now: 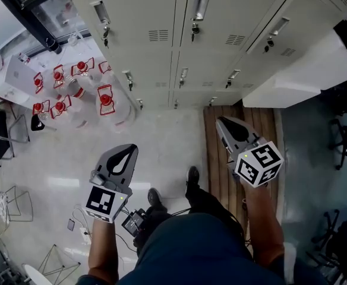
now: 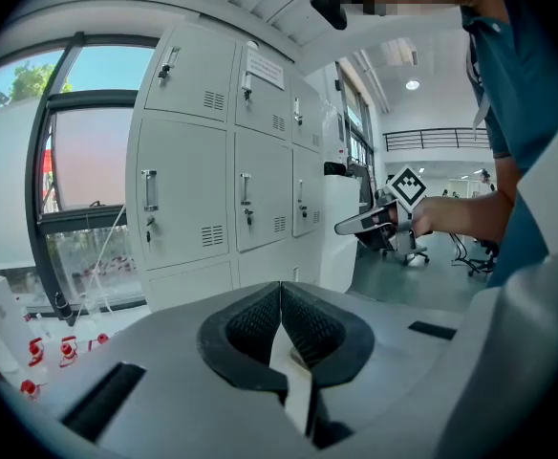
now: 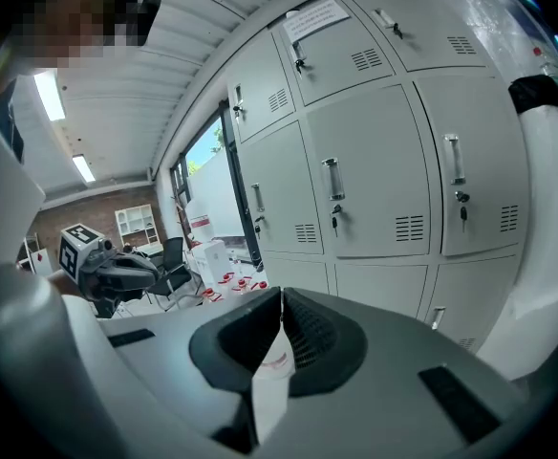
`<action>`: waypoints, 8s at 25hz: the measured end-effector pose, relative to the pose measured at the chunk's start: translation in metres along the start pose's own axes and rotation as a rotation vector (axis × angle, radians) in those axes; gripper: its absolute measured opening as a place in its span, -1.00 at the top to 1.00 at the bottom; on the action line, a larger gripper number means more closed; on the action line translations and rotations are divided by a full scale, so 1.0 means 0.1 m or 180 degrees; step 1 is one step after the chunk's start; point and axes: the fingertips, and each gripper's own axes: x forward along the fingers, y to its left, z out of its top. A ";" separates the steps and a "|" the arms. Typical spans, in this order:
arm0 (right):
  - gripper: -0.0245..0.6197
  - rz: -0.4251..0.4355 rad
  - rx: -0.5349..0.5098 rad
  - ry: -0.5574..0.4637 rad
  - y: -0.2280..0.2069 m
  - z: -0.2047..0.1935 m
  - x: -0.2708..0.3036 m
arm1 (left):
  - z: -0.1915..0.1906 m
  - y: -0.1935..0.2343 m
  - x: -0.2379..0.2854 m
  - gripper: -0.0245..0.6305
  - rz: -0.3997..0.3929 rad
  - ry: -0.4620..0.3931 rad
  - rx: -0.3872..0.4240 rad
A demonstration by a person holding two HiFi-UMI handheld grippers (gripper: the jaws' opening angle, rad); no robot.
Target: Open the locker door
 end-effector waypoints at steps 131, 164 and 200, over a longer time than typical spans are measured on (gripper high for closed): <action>0.78 -0.0145 -0.0504 0.0698 -2.15 -2.02 4.06 | -2.45 0.64 1.33 0.87 0.0375 0.0703 -0.0673; 0.56 -0.0303 -0.0848 0.0690 -1.77 -2.44 3.31 | -2.35 0.27 1.09 0.87 0.0249 0.0642 -0.0478; 0.78 -0.0620 0.0408 0.0247 -1.06 -1.93 2.42 | -1.80 -0.15 0.24 0.87 0.0229 0.0684 -0.0235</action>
